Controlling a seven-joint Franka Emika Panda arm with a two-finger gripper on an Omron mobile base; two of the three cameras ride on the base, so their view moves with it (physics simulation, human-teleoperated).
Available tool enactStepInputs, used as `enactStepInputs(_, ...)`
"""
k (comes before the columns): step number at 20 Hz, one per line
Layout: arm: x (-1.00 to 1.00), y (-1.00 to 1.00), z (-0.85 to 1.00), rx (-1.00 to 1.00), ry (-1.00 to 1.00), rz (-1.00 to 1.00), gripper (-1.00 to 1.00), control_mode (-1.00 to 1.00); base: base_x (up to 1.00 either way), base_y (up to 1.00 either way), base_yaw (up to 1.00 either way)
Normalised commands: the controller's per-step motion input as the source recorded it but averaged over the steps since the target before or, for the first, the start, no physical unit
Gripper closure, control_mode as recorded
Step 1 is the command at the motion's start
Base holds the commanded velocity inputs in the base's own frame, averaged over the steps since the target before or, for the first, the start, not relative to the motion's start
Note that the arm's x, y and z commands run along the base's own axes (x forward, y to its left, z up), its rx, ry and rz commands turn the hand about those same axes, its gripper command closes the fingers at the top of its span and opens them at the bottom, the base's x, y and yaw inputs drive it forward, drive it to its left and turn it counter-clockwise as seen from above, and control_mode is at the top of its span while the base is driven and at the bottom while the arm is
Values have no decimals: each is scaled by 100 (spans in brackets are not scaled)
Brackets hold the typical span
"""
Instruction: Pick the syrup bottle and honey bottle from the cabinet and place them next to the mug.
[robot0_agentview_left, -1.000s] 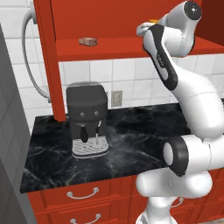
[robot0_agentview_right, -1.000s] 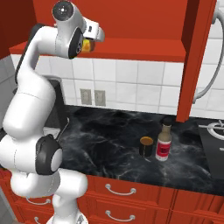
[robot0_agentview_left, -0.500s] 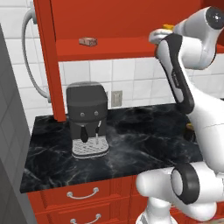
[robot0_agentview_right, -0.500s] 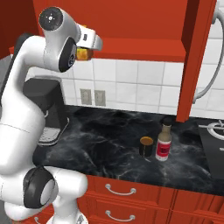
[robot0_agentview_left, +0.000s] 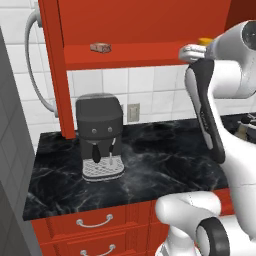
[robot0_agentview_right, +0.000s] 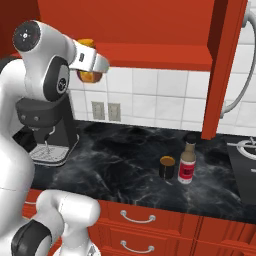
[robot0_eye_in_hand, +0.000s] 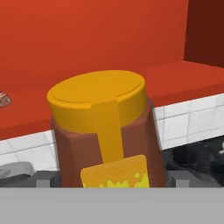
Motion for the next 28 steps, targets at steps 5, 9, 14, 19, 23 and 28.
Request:
enactStepInputs(5,-6,0,-29,-5,0,-35,100,-100,0,0,0)
enactStepInputs(9,0,0,-39,-4,0,-44,100,-100,0,0,0)
enactStepInputs(14,-11,-1,-41,0,0,-43,100,-100,0,0,0)
enactStepInputs(19,-11,-13,-89,0,7,-18,100,-100,0,0,0)
enactStepInputs(23,1,-1,-82,0,3,-12,100,-100,0,0,0)
enactStepInputs(28,28,0,-60,0,0,-13,100,-100,0,0,0)
